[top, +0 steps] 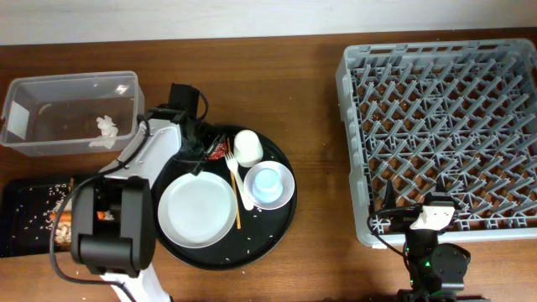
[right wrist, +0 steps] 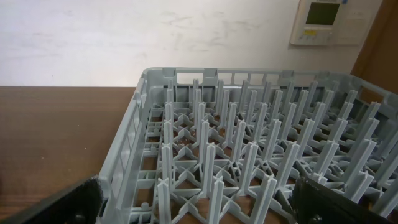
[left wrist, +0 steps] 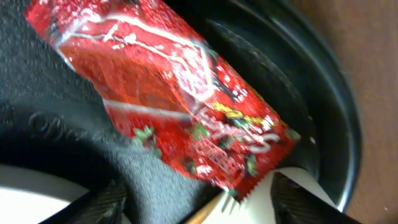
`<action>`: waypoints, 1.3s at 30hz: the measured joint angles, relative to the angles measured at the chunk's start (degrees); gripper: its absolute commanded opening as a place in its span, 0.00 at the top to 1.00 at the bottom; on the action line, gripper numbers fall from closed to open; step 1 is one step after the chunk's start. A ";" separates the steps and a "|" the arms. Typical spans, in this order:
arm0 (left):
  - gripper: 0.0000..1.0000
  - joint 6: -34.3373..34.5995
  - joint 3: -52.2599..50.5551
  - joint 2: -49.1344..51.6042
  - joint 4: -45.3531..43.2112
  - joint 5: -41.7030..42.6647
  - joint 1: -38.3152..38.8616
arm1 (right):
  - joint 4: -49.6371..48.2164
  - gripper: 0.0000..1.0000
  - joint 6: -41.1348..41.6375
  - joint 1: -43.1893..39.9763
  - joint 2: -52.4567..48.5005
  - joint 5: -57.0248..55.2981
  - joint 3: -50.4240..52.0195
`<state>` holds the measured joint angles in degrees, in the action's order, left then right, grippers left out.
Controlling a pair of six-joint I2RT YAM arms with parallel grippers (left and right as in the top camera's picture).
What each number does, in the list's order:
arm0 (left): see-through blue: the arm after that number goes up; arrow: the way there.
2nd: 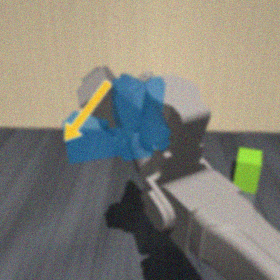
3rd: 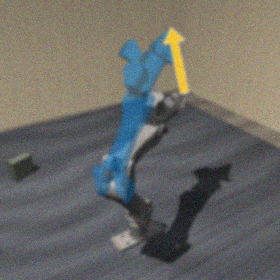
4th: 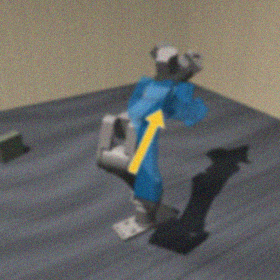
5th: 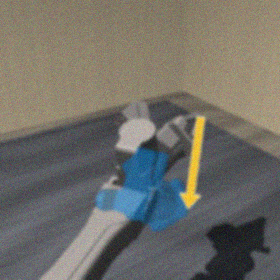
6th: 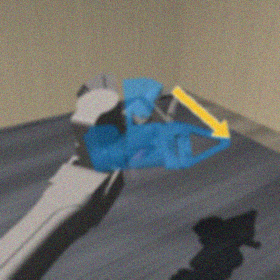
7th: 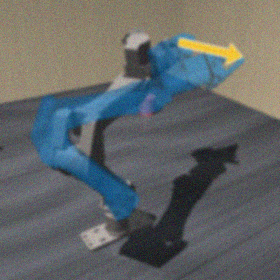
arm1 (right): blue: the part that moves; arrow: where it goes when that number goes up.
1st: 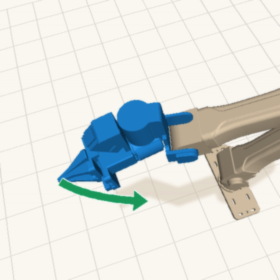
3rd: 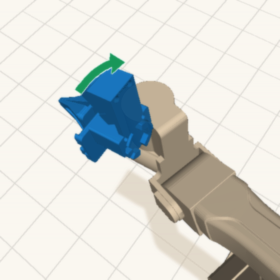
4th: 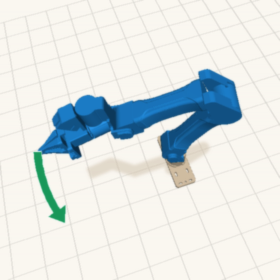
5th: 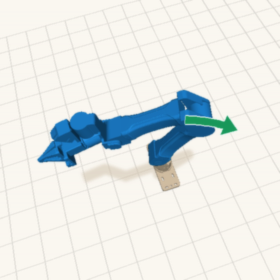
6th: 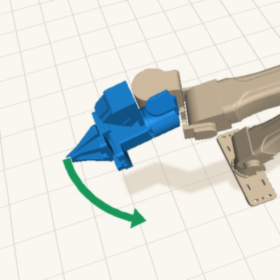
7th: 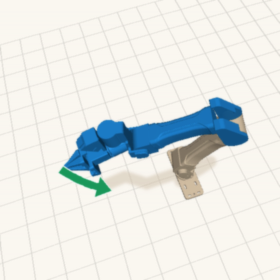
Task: Sort waste into correct bins and load items into the dishwasher rack
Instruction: 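Grasp the red wrapper with the left gripper, then carry the red wrapper left and drop it into the clear bin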
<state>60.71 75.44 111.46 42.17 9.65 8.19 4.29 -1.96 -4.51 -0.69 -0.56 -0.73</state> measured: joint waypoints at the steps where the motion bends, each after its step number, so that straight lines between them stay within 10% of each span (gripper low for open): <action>1: 0.30 0.02 0.00 1.07 -0.35 -0.02 -0.39 | 0.00 0.01 0.00 0.00 0.00 0.00 0.00; 17: 0.99 0.52 0.00 2.36 -2.58 -0.48 -1.42 | -0.02 0.01 -0.02 0.00 0.00 0.00 0.00; 39: 0.99 -4.17 0.00 -13.62 -1.11 0.59 -5.55 | 0.00 0.01 0.00 0.00 0.00 0.00 0.00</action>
<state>56.53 75.44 97.84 41.06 10.24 2.63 4.29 -1.96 -4.51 -0.69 -0.56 -0.73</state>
